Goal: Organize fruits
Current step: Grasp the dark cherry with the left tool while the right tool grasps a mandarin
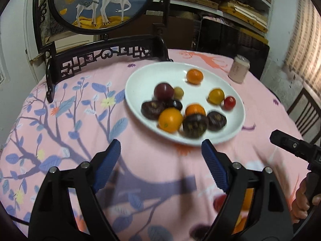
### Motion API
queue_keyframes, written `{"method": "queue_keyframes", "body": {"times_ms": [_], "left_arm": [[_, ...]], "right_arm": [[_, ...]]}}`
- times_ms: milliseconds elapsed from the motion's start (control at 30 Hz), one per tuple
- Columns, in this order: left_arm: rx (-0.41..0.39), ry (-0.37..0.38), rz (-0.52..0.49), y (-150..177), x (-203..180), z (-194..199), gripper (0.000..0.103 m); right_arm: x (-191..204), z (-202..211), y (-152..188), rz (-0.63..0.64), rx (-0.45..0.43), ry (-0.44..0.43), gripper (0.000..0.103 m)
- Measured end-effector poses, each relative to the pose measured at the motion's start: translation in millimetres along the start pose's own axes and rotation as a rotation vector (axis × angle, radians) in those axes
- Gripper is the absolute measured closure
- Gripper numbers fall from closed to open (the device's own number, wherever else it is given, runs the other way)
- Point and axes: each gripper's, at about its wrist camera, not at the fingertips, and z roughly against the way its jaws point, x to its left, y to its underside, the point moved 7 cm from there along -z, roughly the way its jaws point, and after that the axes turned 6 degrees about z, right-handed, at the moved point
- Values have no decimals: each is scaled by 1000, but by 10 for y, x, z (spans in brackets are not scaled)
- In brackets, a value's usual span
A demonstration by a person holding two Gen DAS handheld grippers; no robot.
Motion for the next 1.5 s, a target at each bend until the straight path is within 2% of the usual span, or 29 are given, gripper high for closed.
{"method": "queue_keyframes", "body": {"times_ms": [100,233,300,433,567,733,933,1100,1133,1200,1267,1300,1367,1400,1467,1500], "left_arm": [[7,-13,-43,184,-14,106,19],[2,3,-81,340,-87,238,19],[2,13,-105,399,-137,276,18],[9,6,-161,525,-239,319,9],[11,10,-172,653,-233,422,9],[3,16,-233,899,-279,592,9],[24,10,-305,1016,-377,543,9],[45,8,-354,1092,-462,469,10],[43,12,-364,1097,-484,463,11],[43,26,-379,1105,-519,447,20],[72,49,-384,1126,-544,392,39],[84,57,-381,1133,-547,370,43],[118,94,-362,1140,-537,323,60],[124,105,-352,1138,-531,315,60],[125,124,-342,1141,-520,342,71],[122,129,-338,1142,-515,363,72]], "right_arm": [[41,92,121,15,4,-5,36],[48,210,165,20,-21,4,25],[29,259,183,9,-27,-1,25],[-19,333,209,-9,-35,-4,25],[-16,434,309,-15,-30,-29,25],[155,580,565,52,-13,-70,25],[463,507,798,187,54,-93,25],[443,483,813,174,60,-100,25],[435,489,810,168,58,-102,25],[419,480,808,159,63,-102,25],[417,463,817,156,72,-101,25],[417,458,820,155,74,-102,25],[418,461,821,156,74,-105,25],[419,463,822,156,74,-106,25],[426,462,830,159,77,-110,25],[431,459,835,161,79,-110,25]]}}
